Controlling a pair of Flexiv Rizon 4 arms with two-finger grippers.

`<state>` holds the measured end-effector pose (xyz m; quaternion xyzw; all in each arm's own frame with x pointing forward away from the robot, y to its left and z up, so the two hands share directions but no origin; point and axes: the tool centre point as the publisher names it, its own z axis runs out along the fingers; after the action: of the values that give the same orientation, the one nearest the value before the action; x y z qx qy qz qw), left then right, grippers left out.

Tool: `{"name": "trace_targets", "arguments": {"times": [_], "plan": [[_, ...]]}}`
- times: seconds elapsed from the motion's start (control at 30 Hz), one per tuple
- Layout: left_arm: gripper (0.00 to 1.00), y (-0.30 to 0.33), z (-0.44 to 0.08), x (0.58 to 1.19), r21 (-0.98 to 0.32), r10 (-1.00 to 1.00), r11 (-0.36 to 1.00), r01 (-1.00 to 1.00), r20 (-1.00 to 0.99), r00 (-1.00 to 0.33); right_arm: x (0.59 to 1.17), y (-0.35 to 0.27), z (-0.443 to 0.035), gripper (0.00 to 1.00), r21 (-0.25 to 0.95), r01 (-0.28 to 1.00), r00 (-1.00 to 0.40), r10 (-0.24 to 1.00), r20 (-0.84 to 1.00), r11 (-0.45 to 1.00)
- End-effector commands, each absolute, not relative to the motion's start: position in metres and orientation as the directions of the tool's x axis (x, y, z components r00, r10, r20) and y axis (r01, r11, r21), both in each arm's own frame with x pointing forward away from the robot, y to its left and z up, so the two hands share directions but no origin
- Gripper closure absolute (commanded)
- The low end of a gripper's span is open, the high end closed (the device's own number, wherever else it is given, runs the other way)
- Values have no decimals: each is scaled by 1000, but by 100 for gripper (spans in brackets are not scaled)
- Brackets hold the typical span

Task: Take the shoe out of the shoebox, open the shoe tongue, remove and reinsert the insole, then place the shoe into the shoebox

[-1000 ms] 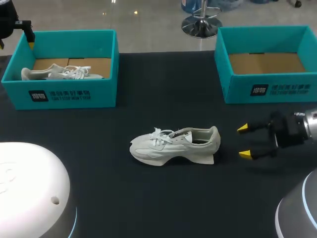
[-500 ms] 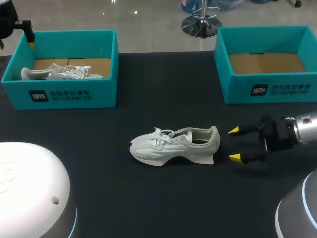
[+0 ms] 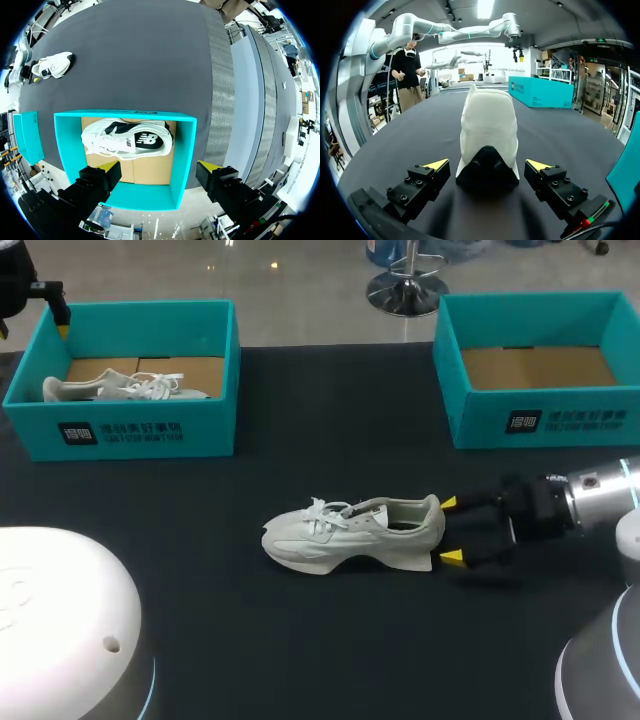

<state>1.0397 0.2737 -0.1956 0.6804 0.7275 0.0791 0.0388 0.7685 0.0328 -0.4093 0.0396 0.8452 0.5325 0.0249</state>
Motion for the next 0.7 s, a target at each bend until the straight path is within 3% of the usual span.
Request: {"name": "trace_targets", "arguments": {"times": [0.03,0.7], "plan": [[0,274,-195,1038,170,996,61,983,53,-71,774,41,-414,0,906,41,-996,94,1,421],[0,274,-195,1038,170,996,61,983,53,-71,767,58,-423,0,924,56,-995,97,20,379]]}}
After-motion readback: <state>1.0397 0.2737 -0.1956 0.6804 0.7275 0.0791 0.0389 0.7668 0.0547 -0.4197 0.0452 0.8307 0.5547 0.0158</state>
